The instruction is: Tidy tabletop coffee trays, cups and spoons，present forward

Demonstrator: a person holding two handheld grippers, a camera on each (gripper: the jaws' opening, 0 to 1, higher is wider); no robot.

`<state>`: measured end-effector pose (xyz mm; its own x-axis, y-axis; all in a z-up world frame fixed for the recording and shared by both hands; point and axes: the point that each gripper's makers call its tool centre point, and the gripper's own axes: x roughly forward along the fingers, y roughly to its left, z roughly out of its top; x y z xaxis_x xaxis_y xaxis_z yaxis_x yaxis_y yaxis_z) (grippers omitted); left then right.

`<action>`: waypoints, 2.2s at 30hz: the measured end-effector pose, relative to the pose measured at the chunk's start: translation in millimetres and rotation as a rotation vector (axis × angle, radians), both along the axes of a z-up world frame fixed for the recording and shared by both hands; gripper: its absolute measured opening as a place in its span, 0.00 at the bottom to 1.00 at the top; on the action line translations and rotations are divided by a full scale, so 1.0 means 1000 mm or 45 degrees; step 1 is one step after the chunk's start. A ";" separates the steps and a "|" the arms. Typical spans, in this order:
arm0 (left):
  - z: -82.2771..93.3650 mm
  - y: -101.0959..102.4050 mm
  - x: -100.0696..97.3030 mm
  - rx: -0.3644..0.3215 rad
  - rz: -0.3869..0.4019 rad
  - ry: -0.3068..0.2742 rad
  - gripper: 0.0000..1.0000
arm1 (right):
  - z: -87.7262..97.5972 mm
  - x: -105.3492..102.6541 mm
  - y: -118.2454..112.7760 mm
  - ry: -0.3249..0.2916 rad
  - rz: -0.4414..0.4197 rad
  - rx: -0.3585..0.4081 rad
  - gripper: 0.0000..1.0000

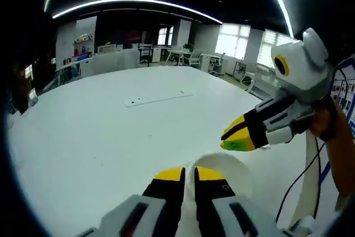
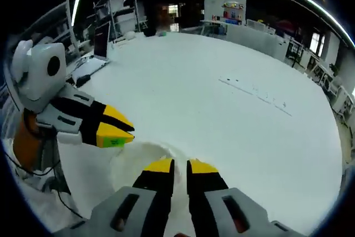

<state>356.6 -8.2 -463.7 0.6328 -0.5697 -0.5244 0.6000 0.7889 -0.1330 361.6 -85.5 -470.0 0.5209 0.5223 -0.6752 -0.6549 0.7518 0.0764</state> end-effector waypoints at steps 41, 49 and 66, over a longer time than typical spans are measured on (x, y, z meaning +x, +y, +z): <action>0.099 0.180 -0.059 -0.145 0.532 -0.777 0.10 | 0.160 -0.103 -0.188 -0.802 -0.355 0.393 0.15; 0.084 0.189 -0.084 -0.121 0.507 -0.871 0.11 | 0.150 -0.134 -0.208 -0.878 -0.412 0.405 0.19; 0.035 0.209 -0.107 -0.100 0.641 -0.911 0.20 | 0.083 -0.120 -0.246 -1.006 -0.525 0.525 0.26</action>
